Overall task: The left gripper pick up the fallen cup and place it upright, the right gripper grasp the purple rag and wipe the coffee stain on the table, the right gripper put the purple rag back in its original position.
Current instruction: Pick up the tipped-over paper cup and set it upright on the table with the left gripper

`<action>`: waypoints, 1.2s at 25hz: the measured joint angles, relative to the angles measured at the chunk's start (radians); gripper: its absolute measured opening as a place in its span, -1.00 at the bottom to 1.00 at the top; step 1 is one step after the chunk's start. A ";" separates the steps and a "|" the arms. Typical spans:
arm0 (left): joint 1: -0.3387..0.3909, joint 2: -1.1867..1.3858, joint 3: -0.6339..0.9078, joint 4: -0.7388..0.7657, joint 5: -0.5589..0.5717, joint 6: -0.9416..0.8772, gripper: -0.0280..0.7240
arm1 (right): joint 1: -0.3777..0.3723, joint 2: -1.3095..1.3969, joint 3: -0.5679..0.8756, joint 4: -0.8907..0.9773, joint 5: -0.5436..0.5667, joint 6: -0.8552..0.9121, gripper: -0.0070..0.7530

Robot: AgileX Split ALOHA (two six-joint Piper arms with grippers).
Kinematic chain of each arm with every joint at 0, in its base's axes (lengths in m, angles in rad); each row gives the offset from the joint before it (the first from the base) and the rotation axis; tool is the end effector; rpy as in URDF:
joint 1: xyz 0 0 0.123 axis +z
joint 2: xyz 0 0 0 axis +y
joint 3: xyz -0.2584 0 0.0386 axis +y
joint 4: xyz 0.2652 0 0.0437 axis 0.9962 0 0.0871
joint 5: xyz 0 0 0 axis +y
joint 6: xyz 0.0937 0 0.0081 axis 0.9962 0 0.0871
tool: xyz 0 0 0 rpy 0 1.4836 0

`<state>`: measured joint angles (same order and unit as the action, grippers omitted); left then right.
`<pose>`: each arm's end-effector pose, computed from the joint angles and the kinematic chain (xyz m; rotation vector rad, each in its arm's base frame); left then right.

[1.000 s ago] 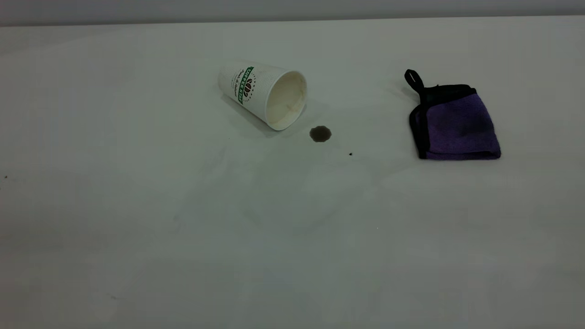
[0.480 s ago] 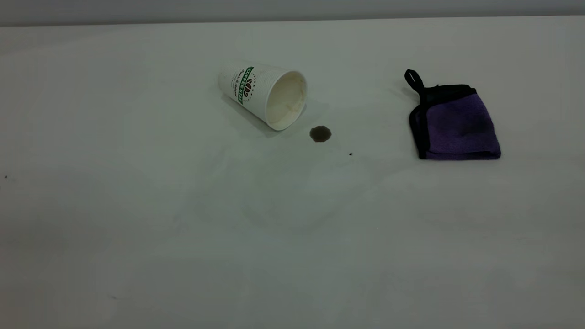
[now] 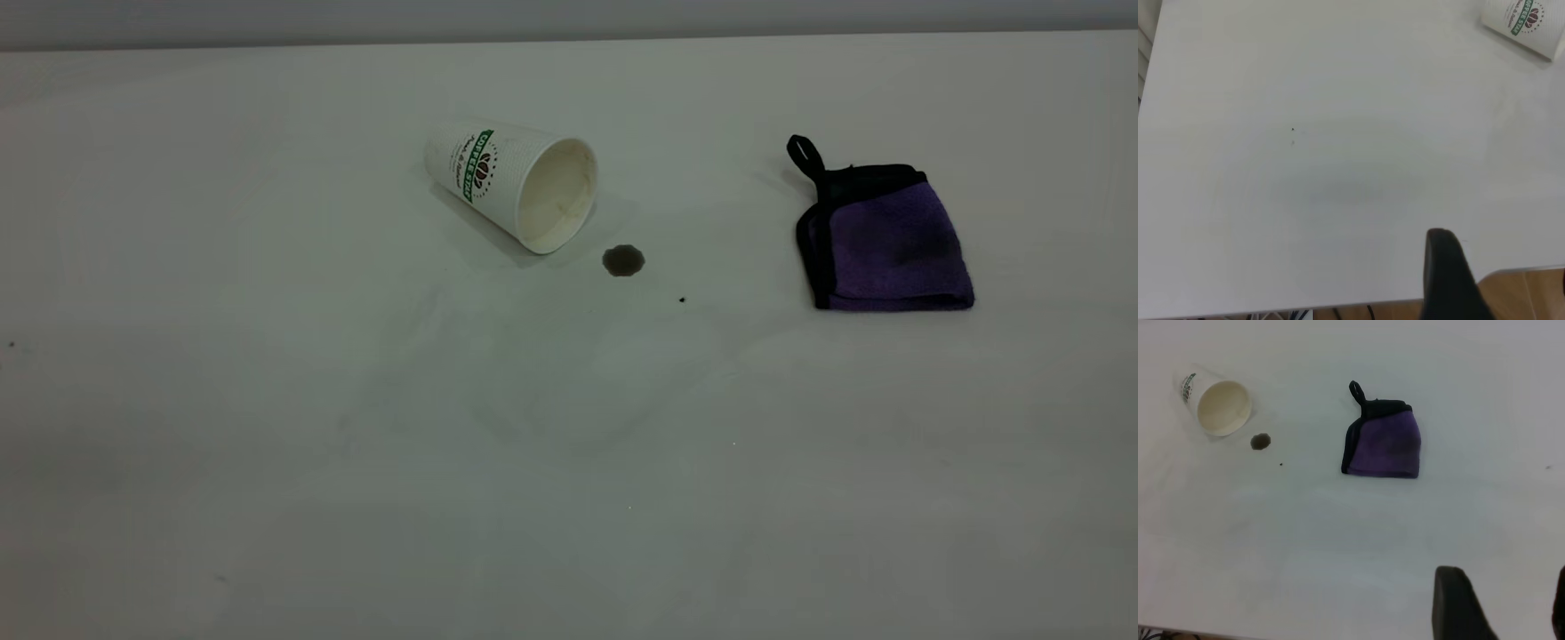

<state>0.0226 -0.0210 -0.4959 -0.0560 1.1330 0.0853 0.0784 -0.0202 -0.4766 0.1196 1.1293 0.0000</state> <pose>0.0310 -0.0041 0.2778 0.0714 2.0971 -0.0025 0.0323 0.0127 0.2728 -0.0933 2.1136 0.1916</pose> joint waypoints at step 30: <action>-0.004 1.003 -0.222 -0.204 -0.454 0.211 0.59 | 0.000 0.000 0.000 0.000 0.000 0.000 0.04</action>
<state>0.0182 0.9816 -0.7174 -0.2603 0.6791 0.2965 0.0784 -0.0202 -0.4766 0.1196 1.1293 0.0000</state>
